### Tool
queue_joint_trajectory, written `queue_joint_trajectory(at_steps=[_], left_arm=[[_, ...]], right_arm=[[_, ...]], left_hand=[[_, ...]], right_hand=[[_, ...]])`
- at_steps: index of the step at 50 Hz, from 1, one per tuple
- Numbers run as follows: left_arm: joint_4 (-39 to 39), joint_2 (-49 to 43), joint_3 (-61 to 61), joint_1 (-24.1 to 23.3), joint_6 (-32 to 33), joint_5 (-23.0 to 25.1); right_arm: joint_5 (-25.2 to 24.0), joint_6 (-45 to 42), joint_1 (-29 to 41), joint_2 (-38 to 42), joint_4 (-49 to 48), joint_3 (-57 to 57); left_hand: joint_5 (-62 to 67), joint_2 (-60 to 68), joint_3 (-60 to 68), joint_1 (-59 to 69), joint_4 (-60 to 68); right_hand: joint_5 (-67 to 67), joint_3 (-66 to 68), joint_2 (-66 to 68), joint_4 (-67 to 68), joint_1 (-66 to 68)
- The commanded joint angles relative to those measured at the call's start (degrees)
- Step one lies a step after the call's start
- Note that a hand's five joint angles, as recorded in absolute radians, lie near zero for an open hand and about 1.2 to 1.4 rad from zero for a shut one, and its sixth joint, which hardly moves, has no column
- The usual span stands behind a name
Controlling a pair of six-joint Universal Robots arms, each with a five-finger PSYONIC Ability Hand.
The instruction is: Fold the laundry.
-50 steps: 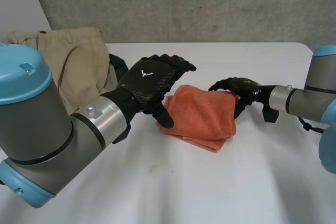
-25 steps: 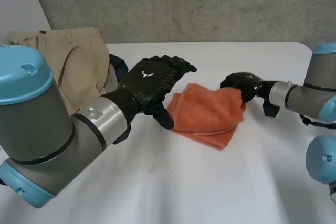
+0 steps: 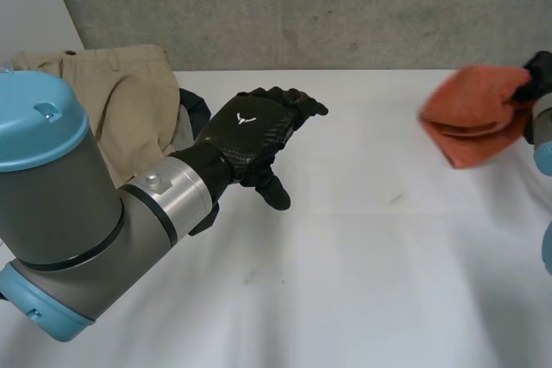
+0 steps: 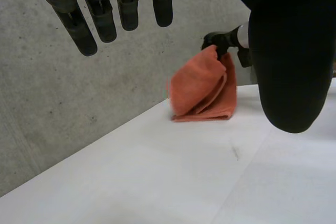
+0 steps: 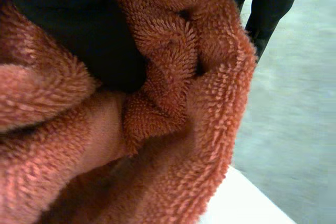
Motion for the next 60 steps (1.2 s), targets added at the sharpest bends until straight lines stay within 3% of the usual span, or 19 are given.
queue_joint_trajectory(at_steps=[1,4,12,13,16,23,28,34,39,44,47,55,60], left_arm=[[0.00,0.11,0.16,-0.54,0.01,0.00],[0.00,0.11,0.16,-0.89,0.01,0.00],[-0.09,0.20,0.16,-1.07,-0.08,0.00],[-0.09,0.20,0.16,-1.07,-0.08,0.00],[-0.09,0.38,0.25,-1.42,-0.25,0.00],[-0.17,0.99,0.43,-1.86,-0.78,0.00],[-0.17,1.61,0.43,-1.95,-0.96,-0.08],[-0.17,4.06,0.52,-1.86,-2.10,-0.08],[-0.09,6.96,0.78,-1.51,-2.63,-0.61],[-0.09,9.87,1.31,-0.37,-3.68,-0.96],[-0.26,11.45,2.36,2.18,-4.82,-3.15],[-0.61,15.31,3.86,9.12,-5.00,-11.15],[-0.88,16.72,3.42,10.88,-4.91,-12.04]], right_arm=[[5.86,-0.91,-3.51,0.01,-2.83,2.78],[7.27,-1.00,-4.48,0.01,-2.83,2.79],[1.12,-3.10,-5.80,0.19,-2.57,4.81],[1.04,-3.63,-5.89,0.19,-2.39,4.98],[1.12,-7.48,-6.24,-0.25,0.06,4.72],[4.63,-18.56,-7.47,-3.85,5.87,4.19],[10.16,-30.15,-7.56,-7.45,10.44,3.49],[16.50,-32.73,-8.35,-10.00,11.06,-1.60],[12.91,-32.29,-8.44,-11.59,13.69,-8.80],[2.55,-26.94,-5.98,-16.59,19.84,-12.68],[-3.07,-25.01,-0.73,-19.22,23.08,-12.33],[-1.95,-24.38,9.57,-25.82,26.26,-4.96],[0.59,-24.29,15.90,-29.60,26.35,2.60]], left_hand=[[0.31,0.03,-0.17,-0.66,0.37],[0.31,0.03,-0.17,-0.66,0.37],[0.31,0.03,-0.17,-0.66,0.37],[0.31,0.03,-0.17,-0.66,0.37],[0.31,0.03,-0.17,-0.66,0.37],[0.31,0.03,-0.17,-0.66,0.37],[0.14,-0.14,-0.34,-0.82,0.21],[0.14,-0.14,-0.34,-0.82,0.21],[-0.03,-0.30,-0.51,-0.99,0.04],[-0.20,-0.47,-0.68,-1.16,-0.13],[-0.03,-0.31,-0.51,-0.99,0.04],[0.14,-0.14,-0.34,-0.82,0.21],[-0.03,-0.31,-0.51,-0.99,0.04]], right_hand=[[15.83,12.55,14.19,11.47,21.09],[15.83,12.55,14.19,11.47,21.09],[15.83,12.55,14.19,11.47,21.09],[8.56,5.28,6.93,4.20,13.82],[-54.17,-57.45,-55.81,-58.53,-48.91],[-54.17,-57.45,-55.81,-58.53,-48.91],[-54.17,-57.45,-55.81,-58.53,-48.91],[-54.17,-57.45,-55.81,-58.53,-48.91],[-54.17,-57.45,-55.81,-58.53,-48.91],[-54.17,-57.45,-55.81,-58.53,-48.91],[-54.17,-57.45,-55.81,-58.53,-48.91],[-54.17,-57.45,-55.81,-58.53,-48.91],[-54.17,-57.45,-55.81,-58.53,-48.91]])
